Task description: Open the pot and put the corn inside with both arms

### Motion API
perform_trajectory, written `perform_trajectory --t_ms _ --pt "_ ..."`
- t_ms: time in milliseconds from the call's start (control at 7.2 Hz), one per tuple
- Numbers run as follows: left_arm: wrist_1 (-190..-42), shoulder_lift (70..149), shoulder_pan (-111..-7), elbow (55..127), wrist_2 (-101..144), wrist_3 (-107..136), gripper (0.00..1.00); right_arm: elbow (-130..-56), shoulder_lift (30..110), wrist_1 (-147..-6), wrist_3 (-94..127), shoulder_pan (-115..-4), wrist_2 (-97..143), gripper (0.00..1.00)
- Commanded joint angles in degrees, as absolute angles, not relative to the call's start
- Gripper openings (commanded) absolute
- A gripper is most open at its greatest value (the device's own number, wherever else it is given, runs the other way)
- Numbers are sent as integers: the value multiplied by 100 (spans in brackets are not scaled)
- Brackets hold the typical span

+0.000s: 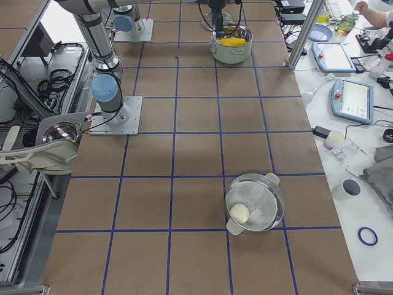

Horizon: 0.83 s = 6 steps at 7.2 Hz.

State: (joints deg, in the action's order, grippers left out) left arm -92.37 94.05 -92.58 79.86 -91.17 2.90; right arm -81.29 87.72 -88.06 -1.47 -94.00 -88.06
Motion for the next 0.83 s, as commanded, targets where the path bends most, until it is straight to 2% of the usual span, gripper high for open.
perform_trajectory --t_ms 0,694 --pt "-9237 9404 -9255 7989 -9123 290 100 -8130 8771 -8807 -141 -9404 -8807 100" --pt "-9237 9404 -9255 7989 -9123 290 100 -8183 8780 -8807 -141 -9404 -8798 100"
